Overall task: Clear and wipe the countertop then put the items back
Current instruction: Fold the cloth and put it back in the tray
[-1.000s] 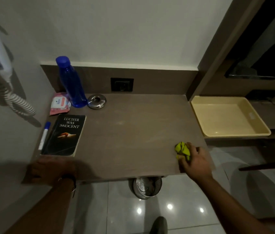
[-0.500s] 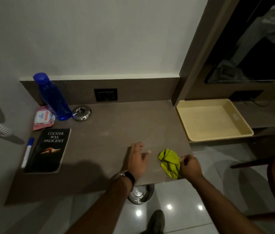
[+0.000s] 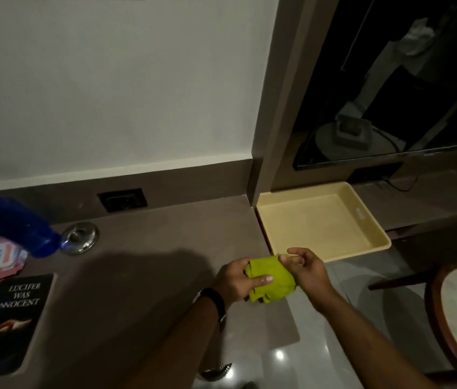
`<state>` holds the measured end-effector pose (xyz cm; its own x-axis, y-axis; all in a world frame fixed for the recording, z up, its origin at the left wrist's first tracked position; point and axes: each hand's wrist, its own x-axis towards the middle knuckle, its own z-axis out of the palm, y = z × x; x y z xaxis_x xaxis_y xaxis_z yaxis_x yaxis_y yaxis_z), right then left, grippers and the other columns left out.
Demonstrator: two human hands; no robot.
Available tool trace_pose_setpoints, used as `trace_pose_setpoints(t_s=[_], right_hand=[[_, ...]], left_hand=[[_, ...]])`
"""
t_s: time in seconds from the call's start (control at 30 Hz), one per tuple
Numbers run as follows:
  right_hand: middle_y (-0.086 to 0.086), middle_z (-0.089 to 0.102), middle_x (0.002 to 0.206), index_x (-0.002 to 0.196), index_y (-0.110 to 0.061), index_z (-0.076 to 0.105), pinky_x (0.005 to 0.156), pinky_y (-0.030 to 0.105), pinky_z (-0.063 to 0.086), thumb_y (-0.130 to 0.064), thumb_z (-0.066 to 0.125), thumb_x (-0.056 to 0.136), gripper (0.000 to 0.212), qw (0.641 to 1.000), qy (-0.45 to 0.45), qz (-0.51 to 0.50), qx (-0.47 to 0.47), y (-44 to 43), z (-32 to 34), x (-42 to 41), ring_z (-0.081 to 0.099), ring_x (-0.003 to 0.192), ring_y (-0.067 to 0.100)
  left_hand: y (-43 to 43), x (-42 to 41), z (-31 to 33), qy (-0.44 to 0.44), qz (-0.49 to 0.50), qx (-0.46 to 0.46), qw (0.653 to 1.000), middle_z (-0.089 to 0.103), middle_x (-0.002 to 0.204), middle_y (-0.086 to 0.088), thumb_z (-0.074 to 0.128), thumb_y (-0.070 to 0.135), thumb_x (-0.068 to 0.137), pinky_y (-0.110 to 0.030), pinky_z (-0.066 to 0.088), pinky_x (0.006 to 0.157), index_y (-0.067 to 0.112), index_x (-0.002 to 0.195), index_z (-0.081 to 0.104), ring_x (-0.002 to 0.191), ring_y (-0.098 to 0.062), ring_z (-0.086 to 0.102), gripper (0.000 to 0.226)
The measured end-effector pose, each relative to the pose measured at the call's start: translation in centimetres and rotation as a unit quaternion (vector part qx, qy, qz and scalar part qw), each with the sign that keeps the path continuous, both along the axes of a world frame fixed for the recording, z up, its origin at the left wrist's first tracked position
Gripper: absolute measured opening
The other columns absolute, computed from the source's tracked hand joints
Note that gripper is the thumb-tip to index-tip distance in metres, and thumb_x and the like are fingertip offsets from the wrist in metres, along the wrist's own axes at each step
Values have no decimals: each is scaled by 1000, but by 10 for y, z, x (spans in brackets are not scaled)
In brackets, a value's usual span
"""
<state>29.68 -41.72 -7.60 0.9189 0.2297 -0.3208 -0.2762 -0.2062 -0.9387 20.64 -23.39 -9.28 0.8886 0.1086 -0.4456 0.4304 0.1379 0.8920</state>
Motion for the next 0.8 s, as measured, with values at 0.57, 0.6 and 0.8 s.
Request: trace_pose_setpoints(t_s=[0.57,0.6,0.8], right_hand=[[26,72,125,126,-1,70,106,53,54,-15,73,95,34,930,34,143,-337,-32,-41,176,69,117,44],[25,73,124,127,-2,71,106,51,55,-15,74,94,35,923,34,149,-352,-33,-44,177,71,116,42],[18,72,131,129,-11,73,105,37,51,-26,73,93,39,869,-16,164,-466,-35,-54,172,66,124,39]], left_hand=[[-72,167,-11,88,-43,259,961,39,160,-15,64,9,101,-30,39,112,11,159,31,144,-31,45,66],[-73,169,-13,96,-67,262,958,34,163,-15,61,7,102,-26,35,114,8,160,28,148,-31,40,67],[-79,175,-12,123,-150,371,908,50,150,-19,54,24,106,-39,31,123,5,146,46,142,-41,45,46]])
